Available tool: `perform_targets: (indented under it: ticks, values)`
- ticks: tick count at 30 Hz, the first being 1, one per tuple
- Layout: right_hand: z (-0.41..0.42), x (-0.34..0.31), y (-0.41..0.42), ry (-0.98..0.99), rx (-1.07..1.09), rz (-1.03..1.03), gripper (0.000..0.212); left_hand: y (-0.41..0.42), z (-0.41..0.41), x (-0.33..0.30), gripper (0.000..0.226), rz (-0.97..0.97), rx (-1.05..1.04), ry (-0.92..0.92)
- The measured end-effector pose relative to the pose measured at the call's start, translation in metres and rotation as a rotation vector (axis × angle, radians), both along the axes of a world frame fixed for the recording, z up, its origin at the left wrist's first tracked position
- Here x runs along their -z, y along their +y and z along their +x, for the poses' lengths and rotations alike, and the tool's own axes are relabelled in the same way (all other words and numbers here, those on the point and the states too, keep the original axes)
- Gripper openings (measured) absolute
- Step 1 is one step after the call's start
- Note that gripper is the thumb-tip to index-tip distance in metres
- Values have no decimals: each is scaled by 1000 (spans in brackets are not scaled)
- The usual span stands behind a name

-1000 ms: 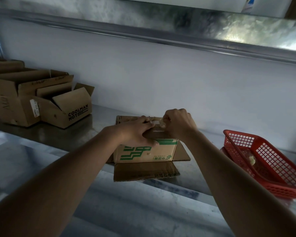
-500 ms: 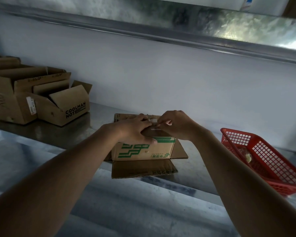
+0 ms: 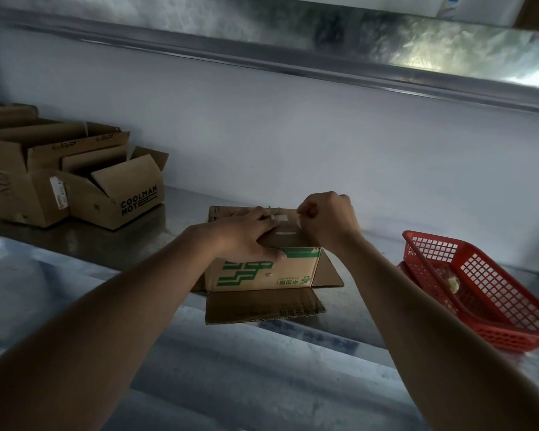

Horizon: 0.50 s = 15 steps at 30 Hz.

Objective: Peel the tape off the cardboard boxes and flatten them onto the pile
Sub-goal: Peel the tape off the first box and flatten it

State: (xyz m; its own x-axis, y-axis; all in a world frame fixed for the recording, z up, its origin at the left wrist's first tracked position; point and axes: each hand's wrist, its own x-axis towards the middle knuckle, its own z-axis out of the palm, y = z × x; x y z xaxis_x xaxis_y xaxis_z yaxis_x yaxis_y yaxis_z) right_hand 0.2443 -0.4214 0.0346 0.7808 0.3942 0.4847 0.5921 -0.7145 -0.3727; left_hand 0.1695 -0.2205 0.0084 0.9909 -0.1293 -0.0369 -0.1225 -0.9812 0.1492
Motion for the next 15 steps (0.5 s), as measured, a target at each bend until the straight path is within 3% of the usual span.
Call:
perform_targets:
  ticks: [3, 4, 7, 10, 13, 15]
  values:
    - [8, 5, -11, 88, 38, 225, 15, 1, -1, 0, 105, -3, 1, -4]
    - [9, 6, -14, 64, 30, 212, 15, 0, -2, -1, 104, 0, 2, -7]
    - [8, 8, -18, -64, -43, -76, 21, -1, -1, -1, 103, 2, 7, -8]
    - [7, -3, -20, 57, -102, -238, 31, -1, -1, -1, 104, 11, 2, 1]
    - [4, -12, -21, 236, -185, -139, 38, -2, -1, 0, 106, 26, -5, 10]
    - [1, -12, -20, 250, -192, -37, 33, -3, -1, 0, 106, 42, -10, 11]
